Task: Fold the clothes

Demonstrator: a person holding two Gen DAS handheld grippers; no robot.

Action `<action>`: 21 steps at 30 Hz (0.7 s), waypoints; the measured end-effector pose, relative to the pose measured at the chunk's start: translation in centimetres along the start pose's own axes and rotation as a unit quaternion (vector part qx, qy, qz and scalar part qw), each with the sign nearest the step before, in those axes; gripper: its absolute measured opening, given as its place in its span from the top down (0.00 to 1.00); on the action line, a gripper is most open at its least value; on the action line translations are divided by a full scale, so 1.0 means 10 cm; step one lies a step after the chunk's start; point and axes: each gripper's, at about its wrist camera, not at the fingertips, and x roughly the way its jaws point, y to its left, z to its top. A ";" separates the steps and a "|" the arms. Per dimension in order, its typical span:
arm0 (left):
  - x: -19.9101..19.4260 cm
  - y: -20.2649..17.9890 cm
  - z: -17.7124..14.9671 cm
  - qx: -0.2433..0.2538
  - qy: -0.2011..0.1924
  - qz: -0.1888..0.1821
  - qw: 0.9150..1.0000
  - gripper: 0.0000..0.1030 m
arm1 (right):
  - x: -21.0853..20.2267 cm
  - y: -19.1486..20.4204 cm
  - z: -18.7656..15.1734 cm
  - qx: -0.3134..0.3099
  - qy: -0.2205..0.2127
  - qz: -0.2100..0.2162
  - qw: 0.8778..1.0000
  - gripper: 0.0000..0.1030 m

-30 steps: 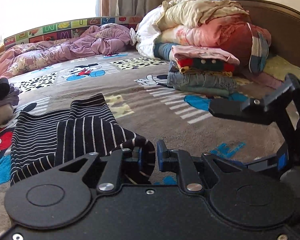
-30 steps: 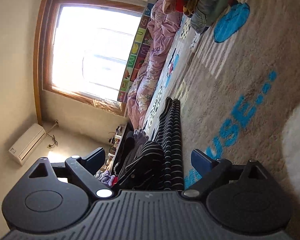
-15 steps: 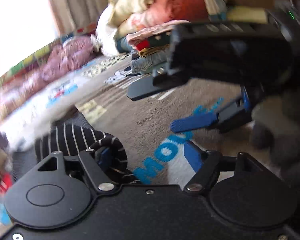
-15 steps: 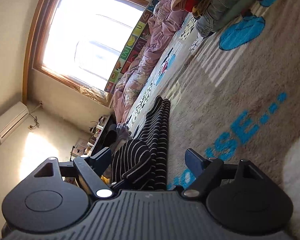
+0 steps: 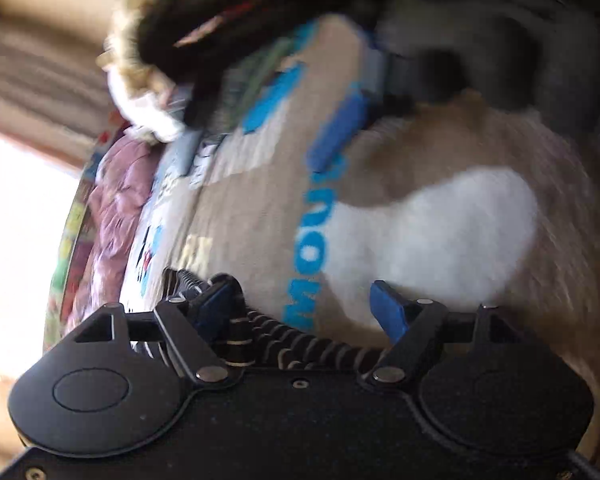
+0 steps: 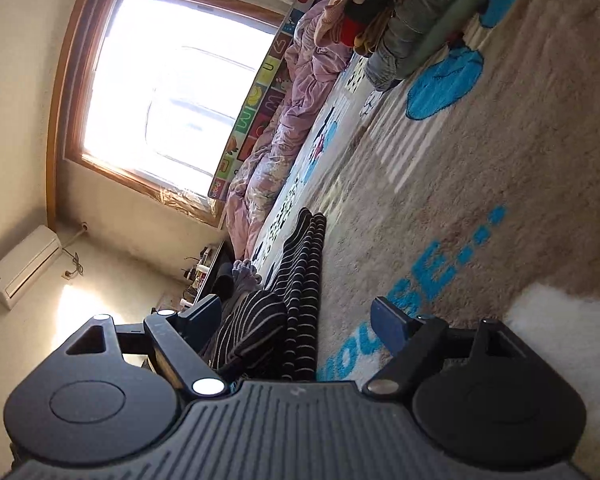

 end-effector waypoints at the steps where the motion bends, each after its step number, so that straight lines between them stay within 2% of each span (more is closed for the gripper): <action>1: -0.01 0.04 0.01 -0.007 0.007 -0.009 1.000 0.26 | 0.00 0.02 0.00 -0.004 0.001 0.002 1.000 0.20; 4: -0.08 0.15 0.00 -0.025 0.012 -0.023 0.999 0.19 | 0.05 0.11 0.00 -0.023 0.006 0.008 1.000 0.20; 7: -0.16 0.13 -0.04 -0.014 0.022 -0.010 1.000 0.18 | 0.10 0.27 -0.03 -0.067 0.015 0.011 0.998 0.20; 9: -0.25 0.18 -0.10 -0.038 0.025 -0.005 0.999 0.17 | 0.12 0.39 -0.06 -0.102 0.019 0.008 0.995 0.20; 11: -0.39 0.22 -0.18 -0.087 0.025 -0.005 0.996 0.17 | 0.13 0.51 -0.10 -0.139 0.021 0.004 0.990 0.20; 14: -0.59 0.34 -0.41 -0.168 0.026 -0.010 0.985 0.17 | 0.15 0.71 -0.18 -0.217 0.025 -0.012 0.976 0.20; 17: -0.76 0.49 -0.70 -0.248 0.031 0.003 0.968 0.17 | 0.20 0.95 -0.39 -0.329 0.038 -0.036 0.943 0.21; 19: -0.86 0.63 -0.90 -0.304 0.032 0.015 0.952 0.17 | 0.26 1.08 -0.55 -0.402 0.051 -0.051 0.913 0.21; 21: -0.95 0.76 -1.09 -0.359 0.031 0.027 0.932 0.17 | 0.32 1.19 -0.74 -0.474 0.056 -0.073 0.875 0.21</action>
